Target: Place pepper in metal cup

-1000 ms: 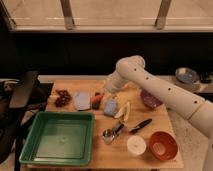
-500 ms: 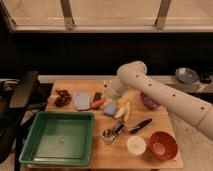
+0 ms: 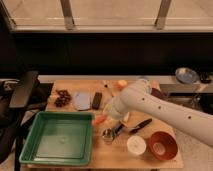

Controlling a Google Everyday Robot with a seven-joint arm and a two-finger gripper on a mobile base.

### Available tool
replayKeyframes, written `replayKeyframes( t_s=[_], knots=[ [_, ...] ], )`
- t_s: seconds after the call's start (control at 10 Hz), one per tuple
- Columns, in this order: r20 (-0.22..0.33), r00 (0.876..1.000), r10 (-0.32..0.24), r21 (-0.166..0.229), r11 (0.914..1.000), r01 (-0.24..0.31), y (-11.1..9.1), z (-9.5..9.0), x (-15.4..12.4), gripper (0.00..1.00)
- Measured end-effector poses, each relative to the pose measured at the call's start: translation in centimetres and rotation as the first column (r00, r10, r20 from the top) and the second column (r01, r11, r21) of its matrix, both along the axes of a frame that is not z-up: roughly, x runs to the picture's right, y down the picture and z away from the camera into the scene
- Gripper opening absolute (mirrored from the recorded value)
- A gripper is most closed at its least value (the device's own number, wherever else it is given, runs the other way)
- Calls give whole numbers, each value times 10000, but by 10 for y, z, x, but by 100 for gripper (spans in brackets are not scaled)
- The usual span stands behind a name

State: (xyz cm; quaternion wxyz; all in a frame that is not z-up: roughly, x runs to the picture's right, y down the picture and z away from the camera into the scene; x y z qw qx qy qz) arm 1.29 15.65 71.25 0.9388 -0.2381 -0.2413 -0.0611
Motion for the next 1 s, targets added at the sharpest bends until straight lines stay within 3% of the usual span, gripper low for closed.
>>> replayKeyframes(
  t_s=[0.6,1.0],
  knots=[
    [-345,9984,446,-760,9960,-471,42,2,11,0],
    [-420,9964,742,-1310,9882,-792,67,8,13,0]
  ],
)
